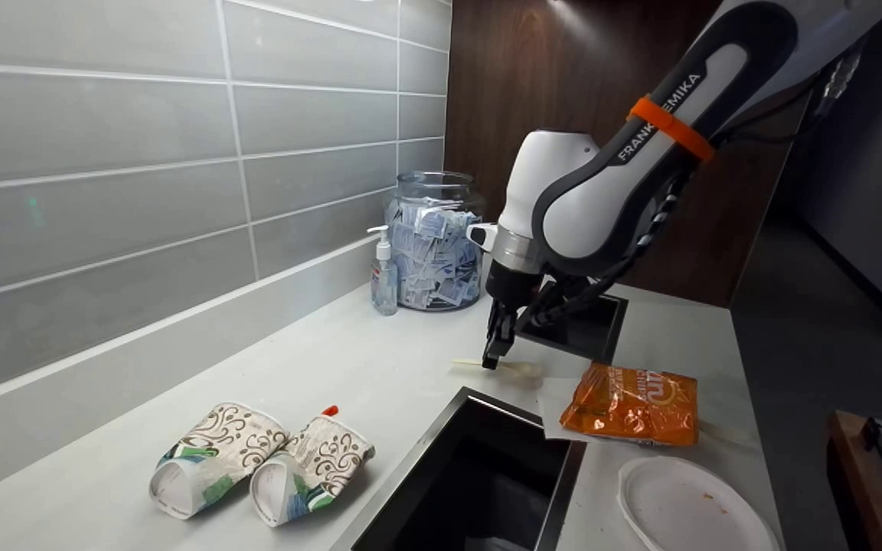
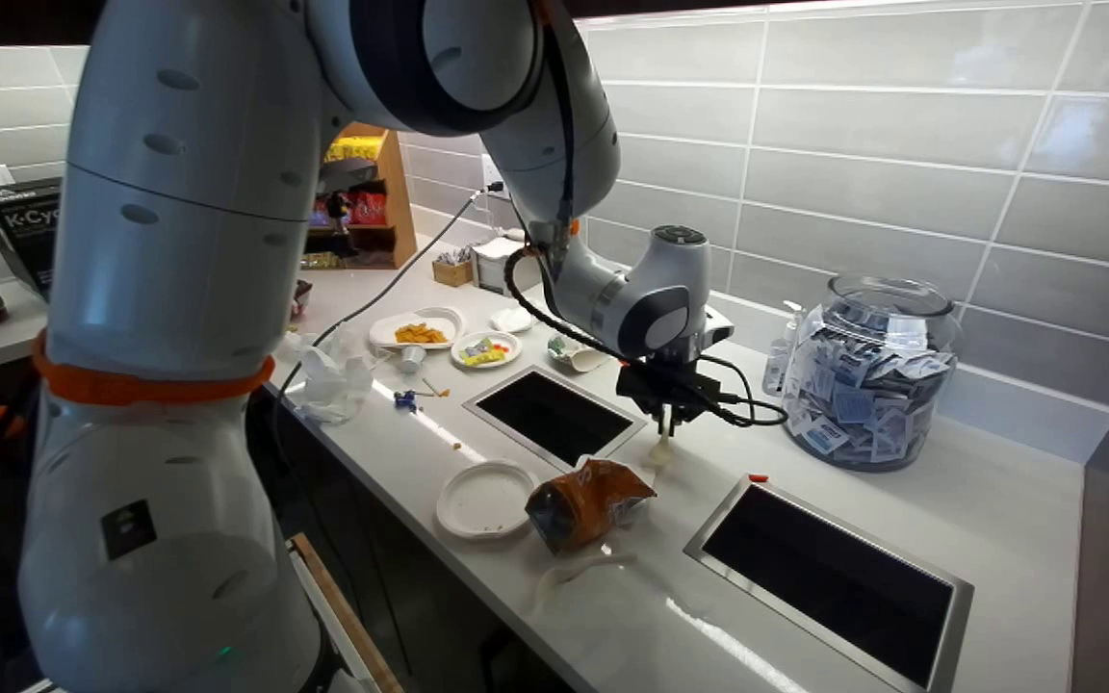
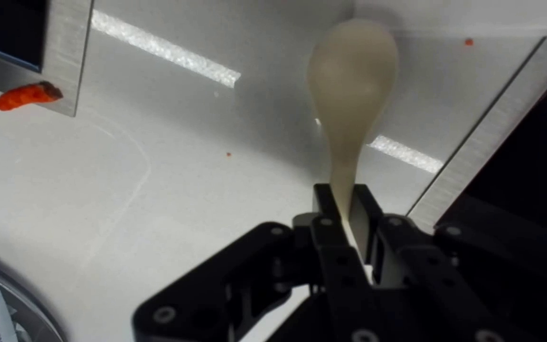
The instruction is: Use the plastic spoon to push the piece of crisps from the countertop into the garbage disposal shoot
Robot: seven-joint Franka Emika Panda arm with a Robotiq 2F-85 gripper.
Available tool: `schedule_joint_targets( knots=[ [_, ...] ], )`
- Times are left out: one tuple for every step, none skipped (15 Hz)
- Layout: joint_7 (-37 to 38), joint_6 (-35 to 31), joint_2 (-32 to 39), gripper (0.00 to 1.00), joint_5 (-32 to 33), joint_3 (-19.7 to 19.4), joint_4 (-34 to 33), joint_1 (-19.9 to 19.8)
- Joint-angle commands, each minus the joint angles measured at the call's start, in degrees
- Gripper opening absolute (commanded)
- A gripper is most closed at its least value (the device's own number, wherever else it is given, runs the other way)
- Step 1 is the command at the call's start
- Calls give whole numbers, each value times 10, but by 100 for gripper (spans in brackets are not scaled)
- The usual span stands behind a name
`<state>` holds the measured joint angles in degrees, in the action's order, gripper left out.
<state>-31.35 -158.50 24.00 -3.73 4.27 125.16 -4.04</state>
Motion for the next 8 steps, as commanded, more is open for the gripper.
schedule_joint_targets(
  knots=[
    [22, -12, 12, 3, 22, 9, -4, -11],
    [23, -12, 14, 3, 22, 9, -4, -11],
    [24, -12, 15, 3, 23, 9, -4, -11],
    [25, -12, 16, 3, 24, 10, -4, -11],
    [26, -12, 17, 3, 25, 10, -4, -12],
    [27, -11, 18, 3, 25, 11, -4, -12],
    [28, -12, 18, 4, 26, 12, -5, -12],
    [30, -11, 19, 39, 28, 11, -5, -11]
  ],
)
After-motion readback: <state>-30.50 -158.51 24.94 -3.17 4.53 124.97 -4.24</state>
